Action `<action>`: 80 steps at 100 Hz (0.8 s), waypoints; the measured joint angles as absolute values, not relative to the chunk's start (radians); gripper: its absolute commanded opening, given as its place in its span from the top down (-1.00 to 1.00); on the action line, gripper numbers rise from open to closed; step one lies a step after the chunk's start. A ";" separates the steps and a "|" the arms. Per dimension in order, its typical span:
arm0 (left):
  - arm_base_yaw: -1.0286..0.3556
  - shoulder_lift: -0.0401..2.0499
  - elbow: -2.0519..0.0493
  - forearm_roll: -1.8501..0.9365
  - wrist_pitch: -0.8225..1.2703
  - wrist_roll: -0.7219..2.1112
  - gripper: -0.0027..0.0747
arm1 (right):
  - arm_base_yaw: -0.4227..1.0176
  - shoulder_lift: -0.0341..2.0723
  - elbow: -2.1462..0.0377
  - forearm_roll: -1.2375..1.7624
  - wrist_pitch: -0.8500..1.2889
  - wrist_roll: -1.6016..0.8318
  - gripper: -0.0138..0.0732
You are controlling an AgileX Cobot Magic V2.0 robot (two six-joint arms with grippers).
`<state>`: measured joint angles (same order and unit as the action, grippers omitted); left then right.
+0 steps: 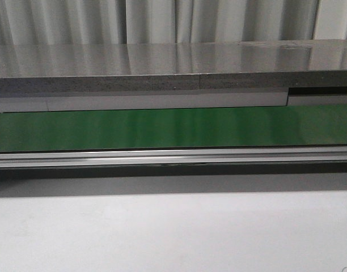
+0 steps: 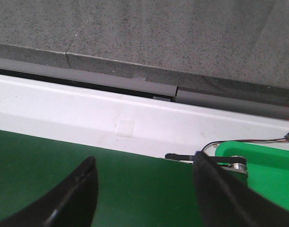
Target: Move button from left to right
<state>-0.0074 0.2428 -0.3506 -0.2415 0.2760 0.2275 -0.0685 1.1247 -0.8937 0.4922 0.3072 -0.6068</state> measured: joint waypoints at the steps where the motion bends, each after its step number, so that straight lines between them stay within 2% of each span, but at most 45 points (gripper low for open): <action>1: -0.007 0.243 -0.351 -0.242 0.276 0.228 0.98 | -0.065 1.109 -0.878 0.492 0.301 -0.607 -0.35; 38: -0.007 0.243 -0.351 -0.242 0.276 0.228 0.98 | -0.002 0.730 -0.567 0.544 0.264 -0.607 -0.35; 64: -0.007 0.243 -0.351 -0.242 0.276 0.228 0.98 | -0.002 0.475 -0.449 0.569 0.296 -0.607 -0.35; 80: -0.007 0.243 -0.351 -0.242 0.276 0.228 0.98 | -0.002 0.386 -0.415 0.574 0.332 -0.607 -0.35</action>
<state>-0.0074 0.2428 -0.3506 -0.2415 0.2760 0.2275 -0.0019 0.3864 -0.4153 0.5739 0.3322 -0.6068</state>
